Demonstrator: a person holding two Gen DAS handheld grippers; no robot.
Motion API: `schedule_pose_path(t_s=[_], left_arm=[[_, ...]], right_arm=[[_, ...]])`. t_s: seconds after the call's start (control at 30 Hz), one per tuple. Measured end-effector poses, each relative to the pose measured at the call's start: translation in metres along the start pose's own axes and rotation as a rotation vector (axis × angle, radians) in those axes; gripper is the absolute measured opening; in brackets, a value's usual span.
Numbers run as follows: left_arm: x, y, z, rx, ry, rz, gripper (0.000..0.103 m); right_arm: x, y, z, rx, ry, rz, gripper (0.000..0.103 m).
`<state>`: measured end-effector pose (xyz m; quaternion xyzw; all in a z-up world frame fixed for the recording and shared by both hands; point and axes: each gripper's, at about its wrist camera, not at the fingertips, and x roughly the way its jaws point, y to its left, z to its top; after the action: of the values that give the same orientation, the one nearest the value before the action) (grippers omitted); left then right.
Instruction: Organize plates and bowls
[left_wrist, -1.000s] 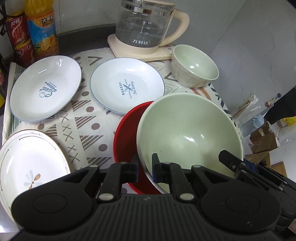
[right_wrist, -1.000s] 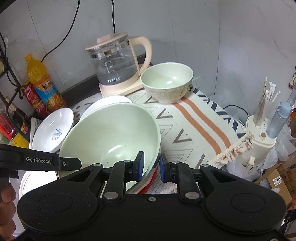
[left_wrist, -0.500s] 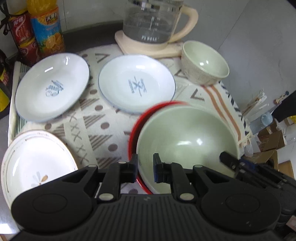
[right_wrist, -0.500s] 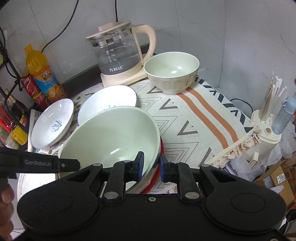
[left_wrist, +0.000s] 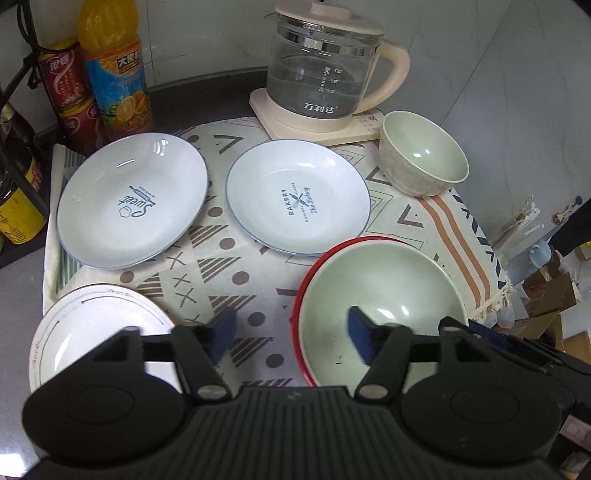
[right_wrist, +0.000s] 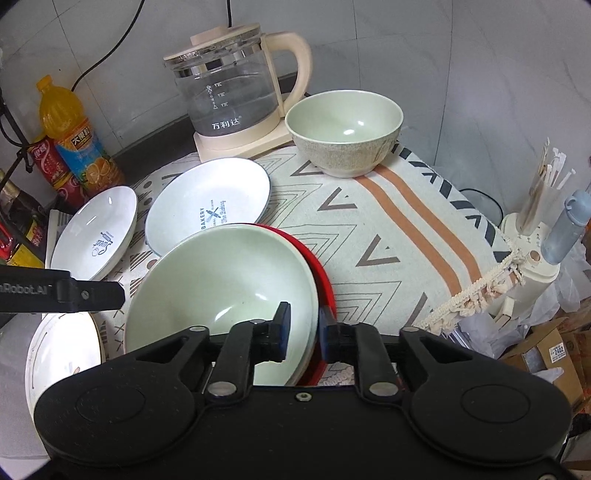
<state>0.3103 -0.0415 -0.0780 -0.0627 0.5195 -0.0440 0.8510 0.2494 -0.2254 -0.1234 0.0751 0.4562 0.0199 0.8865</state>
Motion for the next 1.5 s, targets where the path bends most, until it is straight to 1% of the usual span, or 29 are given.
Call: schedule_pose_path(t_s=[0.1,0.13,0.17,0.2,0.23,0.27,0.3,0.37,0.43,0.5,0.6,0.67,0.73,0.8,0.83,1.1,1.23,1.3,1.5], left_arm=[[-0.005,0.006,-0.002,0.002,-0.011,0.010,0.083],[-0.006,0.009,-0.002,0.004,-0.011,0.007,0.084],[-0.007,0.011,-0.002,0.007,-0.008,0.000,0.084],[-0.008,0.012,-0.003,0.012,-0.006,-0.007,0.084],[-0.010,0.014,-0.004,0.019,-0.008,-0.009,0.084],[-0.012,0.014,-0.005,0.027,-0.012,-0.010,0.085],[-0.014,0.015,-0.006,0.036,-0.016,-0.012,0.085],[-0.017,0.018,-0.008,0.039,-0.019,-0.014,0.087],[-0.021,0.020,-0.010,0.043,-0.025,-0.022,0.088],[-0.024,0.022,-0.012,0.045,-0.033,-0.033,0.088],[-0.027,0.023,-0.013,0.057,-0.027,-0.045,0.088],[-0.030,0.025,-0.014,0.053,-0.037,-0.058,0.092],[-0.034,0.026,-0.016,0.052,-0.052,-0.057,0.094],[-0.038,0.027,-0.016,0.059,-0.064,-0.059,0.103],[-0.040,0.028,-0.016,0.060,-0.069,-0.064,0.103],[-0.046,0.030,-0.012,0.047,-0.103,-0.102,0.103],[-0.045,0.029,-0.007,0.041,-0.119,-0.098,0.103],[-0.044,0.027,-0.004,0.045,-0.124,-0.094,0.103],[-0.035,0.019,0.008,0.033,-0.119,-0.121,0.103]], right_arm=[[0.002,0.003,0.000,0.009,0.000,0.002,0.028],[0.002,0.003,0.001,0.014,0.000,-0.001,0.029],[0.002,0.004,0.000,0.016,-0.001,0.000,0.034],[0.000,0.005,0.000,0.020,-0.005,0.005,0.047],[-0.003,0.007,0.001,0.023,-0.015,0.001,0.055],[-0.007,0.009,0.001,0.023,-0.034,-0.013,0.066],[-0.011,0.011,0.000,0.018,-0.054,-0.026,0.068],[-0.018,0.012,0.001,0.020,-0.074,-0.033,0.069],[-0.024,0.010,0.000,0.052,-0.092,-0.044,0.073],[-0.033,0.009,-0.002,0.085,-0.124,-0.063,0.086],[-0.046,0.007,-0.007,0.115,-0.173,-0.081,0.095],[-0.053,0.007,-0.009,0.128,-0.190,-0.088,0.099],[-0.060,0.007,-0.011,0.142,-0.205,-0.086,0.099],[-0.065,0.007,-0.013,0.154,-0.224,-0.117,0.099],[-0.068,0.008,-0.014,0.161,-0.241,-0.137,0.099],[-0.083,0.010,-0.017,0.171,-0.294,-0.137,0.100],[-0.083,0.012,-0.015,0.151,-0.299,-0.174,0.102],[-0.082,0.011,-0.013,0.145,-0.293,-0.176,0.102],[-0.079,0.010,-0.004,0.112,-0.297,-0.175,0.103]])
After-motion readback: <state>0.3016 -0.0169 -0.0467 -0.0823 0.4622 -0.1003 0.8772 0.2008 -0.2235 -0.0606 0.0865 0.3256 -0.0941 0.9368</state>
